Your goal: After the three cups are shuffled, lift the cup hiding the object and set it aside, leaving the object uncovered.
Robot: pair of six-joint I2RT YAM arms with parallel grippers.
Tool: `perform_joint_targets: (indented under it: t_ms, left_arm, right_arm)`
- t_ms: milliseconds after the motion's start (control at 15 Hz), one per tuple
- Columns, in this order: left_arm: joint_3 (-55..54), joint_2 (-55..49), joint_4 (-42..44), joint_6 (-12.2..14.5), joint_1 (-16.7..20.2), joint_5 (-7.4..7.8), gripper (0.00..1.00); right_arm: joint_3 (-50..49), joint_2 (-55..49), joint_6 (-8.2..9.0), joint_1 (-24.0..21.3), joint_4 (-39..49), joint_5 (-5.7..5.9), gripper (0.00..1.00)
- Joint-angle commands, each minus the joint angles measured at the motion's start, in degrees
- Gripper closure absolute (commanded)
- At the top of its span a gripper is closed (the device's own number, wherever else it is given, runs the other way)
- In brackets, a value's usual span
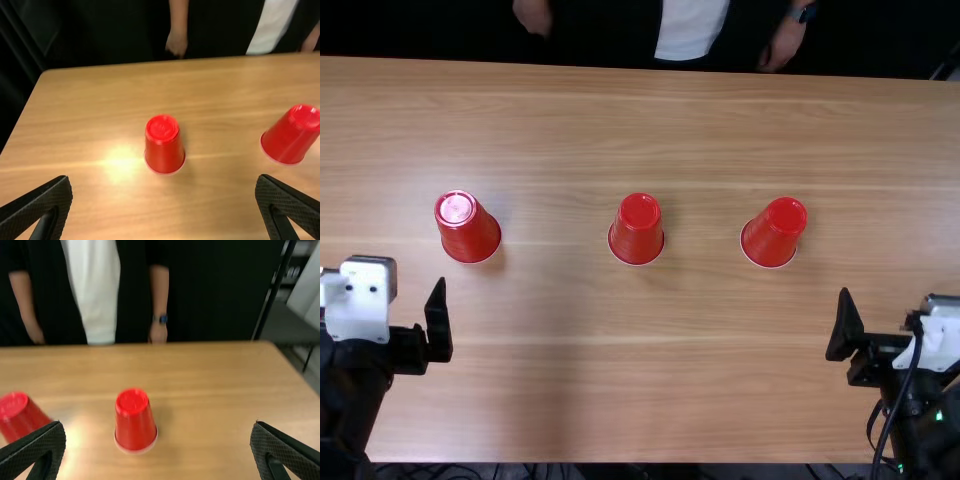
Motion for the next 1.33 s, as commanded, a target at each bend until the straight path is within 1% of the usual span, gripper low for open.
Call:
perform_joint_targets:
  t_ms: [0, 133, 267, 400, 467, 533, 667, 933, 1267]
  left_arm:
    - [5.32, 3.52, -2.09, 2.73, 0.89, -1.76, 0.0]
    - [9.81, 8.27, -6.83, 2.62, 0.89, -1.86, 0.0]
    - [13.23, 12.75, -11.68, 2.62, 0.89, -1.86, 0.0]
    - [16.66, 17.32, -17.59, 2.52, 0.89, -3.24, 0.0]
    - [18.07, 19.52, -19.59, 2.2, 0.89, -3.55, 0.0]
    - [18.86, 21.54, -21.28, 1.99, 0.89, -3.55, 0.0]
    - [20.44, 24.7, -21.81, 1.88, 0.8, -3.55, 0.0]
    - [24.66, 33.05, -21.81, 1.78, 0.8, -3.55, 0.0]
    - [30.64, 44.48, -20.86, 1.67, 0.27, -3.55, 0.0]
  right_arm:
    - [4.07, 3.44, -0.04, 1.31, -3.09, -0.63, 0.0]
    - [6.0, 6.87, 0.07, 3.33, -7.95, -0.84, 0.0]
    - [9.07, 10.12, 0.07, 4.03, -11.95, -0.94, 0.0]
    - [12.59, 13.64, -0.04, 4.3, -16.17, -0.94, 0.0]
    - [14.17, 15.92, -0.04, 5.09, -17.75, -1.05, 0.0]
    - [15.67, 18.3, 0.07, 6.05, -19.23, -0.94, 0.0]
    - [17.78, 22.16, 0.17, 6.67, -21.55, -0.94, 0.0]
    - [19.53, 28.4, 0.07, 6.67, -21.87, -0.94, 0.0]
    - [19.01, 29.28, 0.49, 6.58, -21.76, -1.05, 0.0]
